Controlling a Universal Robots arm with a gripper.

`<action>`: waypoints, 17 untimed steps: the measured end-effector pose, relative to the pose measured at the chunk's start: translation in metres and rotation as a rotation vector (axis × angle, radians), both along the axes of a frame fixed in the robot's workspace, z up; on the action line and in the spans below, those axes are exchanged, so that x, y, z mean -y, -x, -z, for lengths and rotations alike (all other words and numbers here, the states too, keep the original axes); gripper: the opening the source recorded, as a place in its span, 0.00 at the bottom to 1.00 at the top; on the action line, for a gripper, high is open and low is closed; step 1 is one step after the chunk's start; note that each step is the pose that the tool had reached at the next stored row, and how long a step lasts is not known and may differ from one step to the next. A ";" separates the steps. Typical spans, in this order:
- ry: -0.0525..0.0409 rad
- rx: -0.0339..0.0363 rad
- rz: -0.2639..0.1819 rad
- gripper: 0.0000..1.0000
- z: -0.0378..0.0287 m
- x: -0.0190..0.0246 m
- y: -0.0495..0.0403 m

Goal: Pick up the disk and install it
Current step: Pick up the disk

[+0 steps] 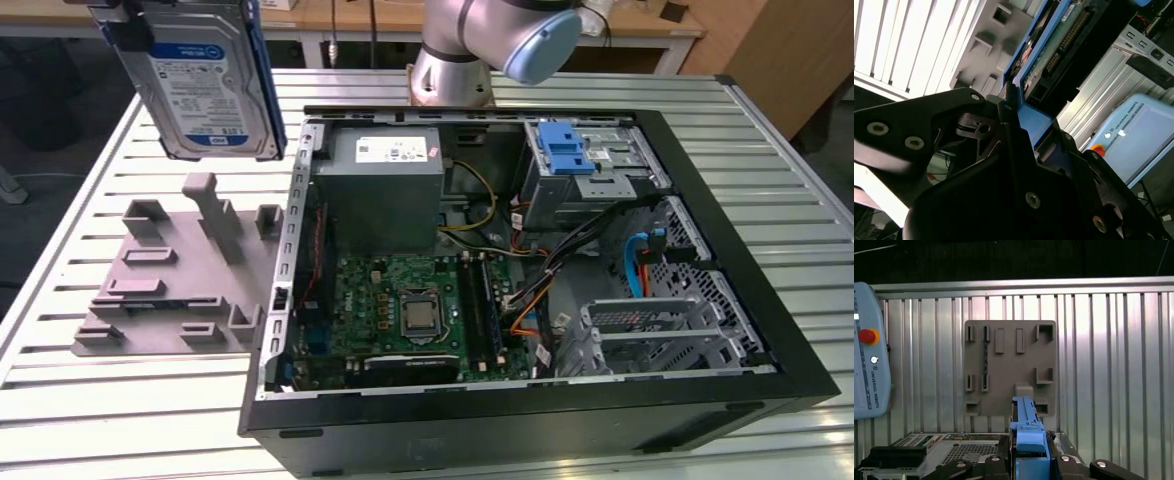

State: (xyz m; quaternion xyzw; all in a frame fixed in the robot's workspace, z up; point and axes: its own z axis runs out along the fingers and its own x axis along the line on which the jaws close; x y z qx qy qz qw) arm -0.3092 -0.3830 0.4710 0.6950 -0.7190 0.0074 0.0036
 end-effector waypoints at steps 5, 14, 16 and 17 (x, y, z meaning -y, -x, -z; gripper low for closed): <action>0.0001 -0.0021 0.000 0.36 0.0000 0.0018 -0.0086; 0.0001 -0.0046 0.000 0.36 0.0000 0.0087 -0.0202; 0.0000 -0.0047 0.000 0.36 0.0000 0.0116 -0.0216; 0.0000 -0.0048 0.000 0.36 0.0000 0.0131 -0.0223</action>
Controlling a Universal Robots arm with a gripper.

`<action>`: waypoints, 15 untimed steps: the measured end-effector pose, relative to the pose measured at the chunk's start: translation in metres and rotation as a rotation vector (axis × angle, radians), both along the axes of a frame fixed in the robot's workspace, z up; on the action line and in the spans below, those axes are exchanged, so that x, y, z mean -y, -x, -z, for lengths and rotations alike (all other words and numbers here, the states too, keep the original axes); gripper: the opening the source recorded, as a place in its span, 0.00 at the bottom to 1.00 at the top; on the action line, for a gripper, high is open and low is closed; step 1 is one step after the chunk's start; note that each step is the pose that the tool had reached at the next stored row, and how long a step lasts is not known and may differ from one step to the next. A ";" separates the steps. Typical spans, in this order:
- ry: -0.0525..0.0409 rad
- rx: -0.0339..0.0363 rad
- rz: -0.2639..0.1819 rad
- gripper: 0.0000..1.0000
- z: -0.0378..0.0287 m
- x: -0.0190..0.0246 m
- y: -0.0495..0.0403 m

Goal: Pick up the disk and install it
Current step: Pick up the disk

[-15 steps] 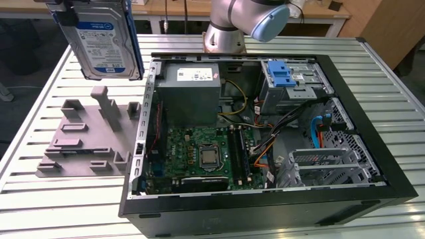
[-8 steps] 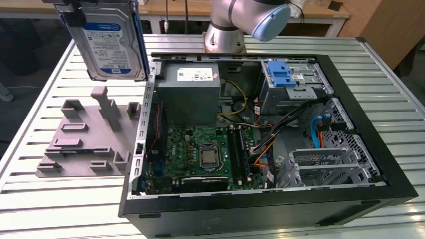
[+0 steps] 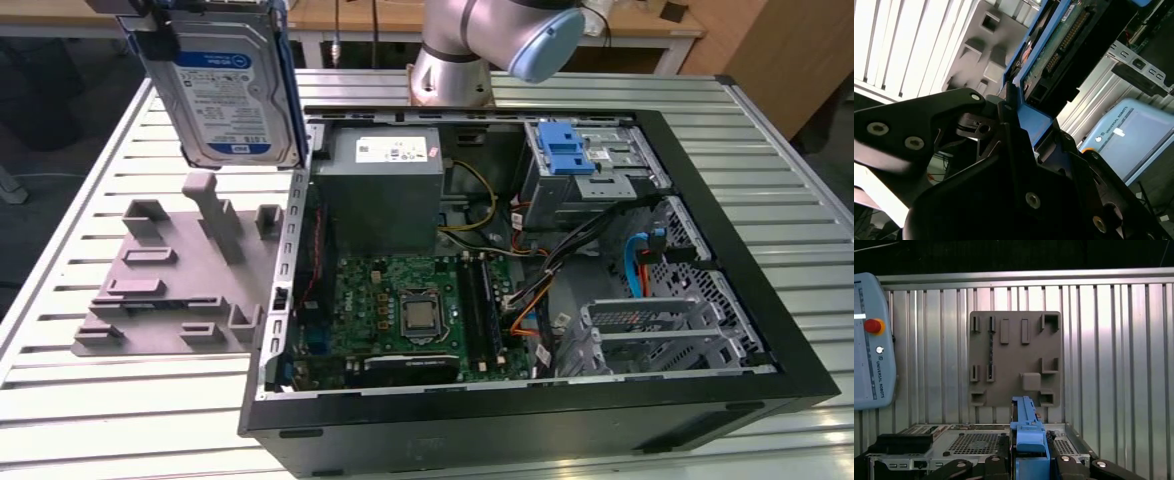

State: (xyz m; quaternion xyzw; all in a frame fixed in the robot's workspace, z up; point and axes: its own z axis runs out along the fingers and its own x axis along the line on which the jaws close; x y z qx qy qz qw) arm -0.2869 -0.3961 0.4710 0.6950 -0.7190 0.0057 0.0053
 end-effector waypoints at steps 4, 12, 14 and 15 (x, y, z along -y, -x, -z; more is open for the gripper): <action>0.0000 -0.0002 0.000 0.36 0.0000 0.0058 -0.0029; -0.0001 -0.0018 0.000 0.36 0.0001 0.0149 -0.0111; 0.0000 -0.0030 0.000 0.36 0.0000 0.0162 -0.0143; -0.0001 -0.0037 0.000 0.36 0.0000 0.0167 -0.0161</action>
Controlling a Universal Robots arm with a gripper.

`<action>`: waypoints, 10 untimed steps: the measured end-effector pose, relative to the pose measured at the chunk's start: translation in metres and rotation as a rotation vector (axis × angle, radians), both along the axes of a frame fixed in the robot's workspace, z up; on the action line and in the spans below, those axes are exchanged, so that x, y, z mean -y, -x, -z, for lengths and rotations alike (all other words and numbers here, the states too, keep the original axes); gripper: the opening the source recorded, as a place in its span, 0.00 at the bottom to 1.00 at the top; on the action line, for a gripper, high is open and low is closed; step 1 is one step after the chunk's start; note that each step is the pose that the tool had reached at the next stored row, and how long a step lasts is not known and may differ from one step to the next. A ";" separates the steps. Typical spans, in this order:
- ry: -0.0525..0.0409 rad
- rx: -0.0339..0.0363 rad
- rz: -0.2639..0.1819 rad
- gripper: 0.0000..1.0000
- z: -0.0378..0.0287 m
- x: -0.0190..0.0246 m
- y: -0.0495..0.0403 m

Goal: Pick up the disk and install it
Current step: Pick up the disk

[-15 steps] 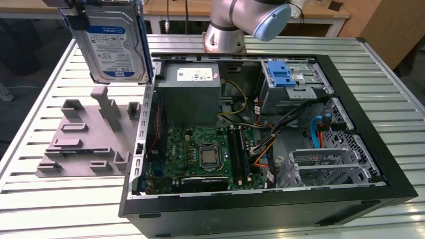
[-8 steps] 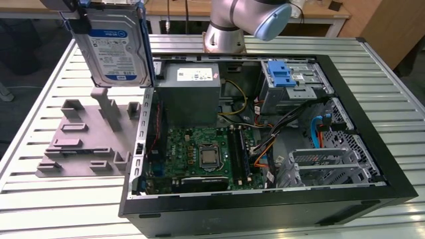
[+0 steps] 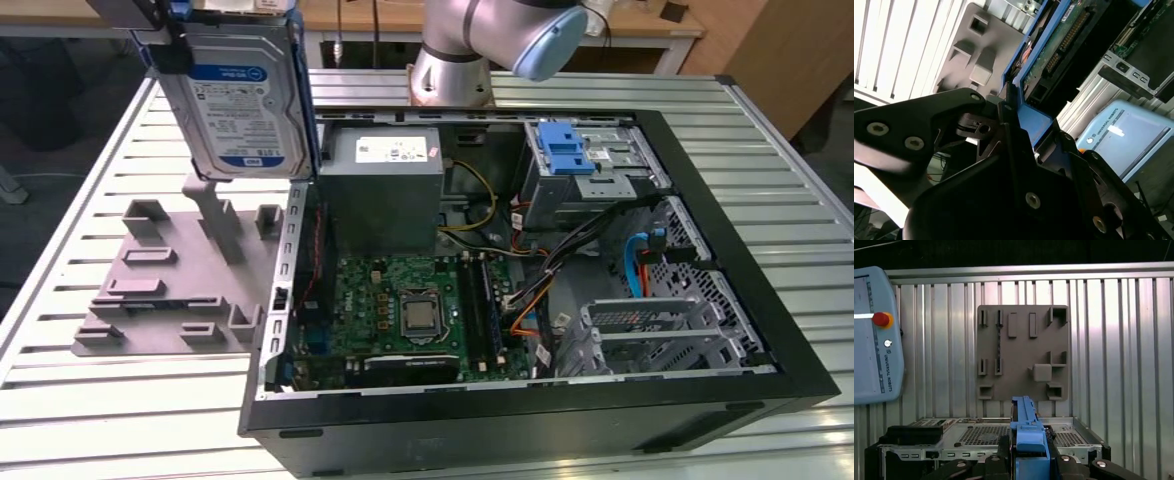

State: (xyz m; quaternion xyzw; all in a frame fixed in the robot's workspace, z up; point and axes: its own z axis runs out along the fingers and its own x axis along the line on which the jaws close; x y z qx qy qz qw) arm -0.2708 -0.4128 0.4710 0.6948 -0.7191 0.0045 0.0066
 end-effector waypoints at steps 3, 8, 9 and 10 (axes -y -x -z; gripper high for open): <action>0.0000 -0.0018 0.000 0.36 0.0000 0.0011 -0.0054; 0.0000 -0.0043 0.000 0.36 0.0000 0.0015 -0.0154; 0.0001 -0.0047 0.000 0.36 0.0000 0.0016 -0.0173; 0.0000 -0.0051 0.000 0.36 0.0000 0.0016 -0.0191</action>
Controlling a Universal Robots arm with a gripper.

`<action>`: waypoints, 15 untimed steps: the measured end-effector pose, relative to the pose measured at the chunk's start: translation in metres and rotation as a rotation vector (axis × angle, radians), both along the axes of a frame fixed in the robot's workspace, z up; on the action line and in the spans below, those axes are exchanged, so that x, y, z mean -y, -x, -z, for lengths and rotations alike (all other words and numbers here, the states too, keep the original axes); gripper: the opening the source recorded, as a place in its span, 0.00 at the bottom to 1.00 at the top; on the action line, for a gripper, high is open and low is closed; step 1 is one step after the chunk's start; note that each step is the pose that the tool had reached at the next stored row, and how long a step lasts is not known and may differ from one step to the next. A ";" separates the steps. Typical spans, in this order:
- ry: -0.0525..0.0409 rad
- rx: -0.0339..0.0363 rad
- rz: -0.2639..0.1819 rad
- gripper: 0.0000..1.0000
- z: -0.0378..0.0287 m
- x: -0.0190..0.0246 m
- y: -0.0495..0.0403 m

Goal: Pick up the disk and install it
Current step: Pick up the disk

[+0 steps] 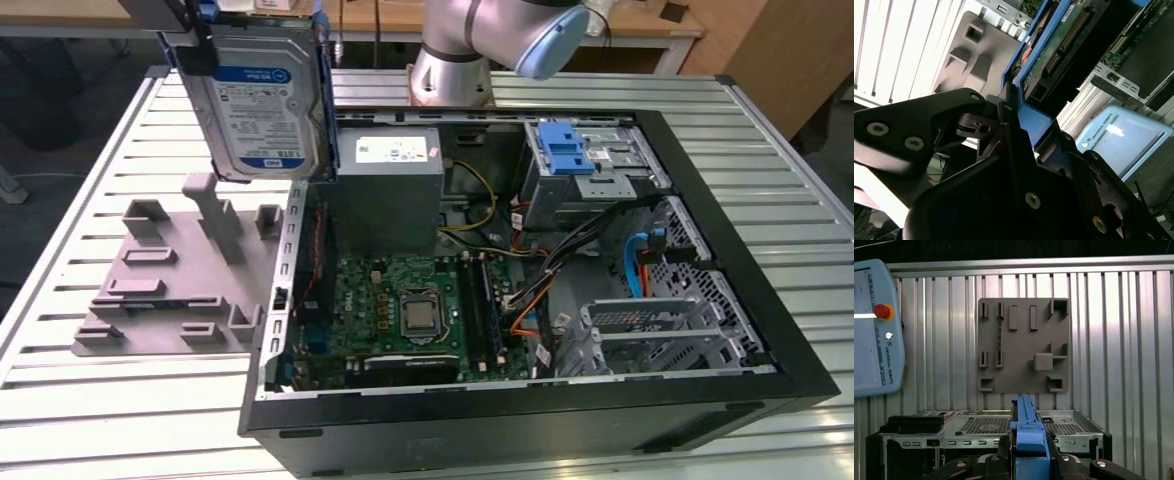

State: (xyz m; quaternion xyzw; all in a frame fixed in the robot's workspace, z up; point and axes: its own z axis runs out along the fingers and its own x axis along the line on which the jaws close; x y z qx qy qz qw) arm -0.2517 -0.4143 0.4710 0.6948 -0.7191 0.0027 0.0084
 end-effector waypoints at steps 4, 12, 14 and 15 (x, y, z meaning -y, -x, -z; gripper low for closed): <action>0.0001 -0.0015 0.000 0.36 0.0000 0.0001 -0.0059; -0.0019 -0.0029 0.000 0.36 0.0000 0.0003 -0.0173; -0.0071 -0.0028 0.000 0.36 0.0000 0.0006 -0.0179; -0.0108 -0.0028 0.000 0.36 -0.0001 0.0007 -0.0181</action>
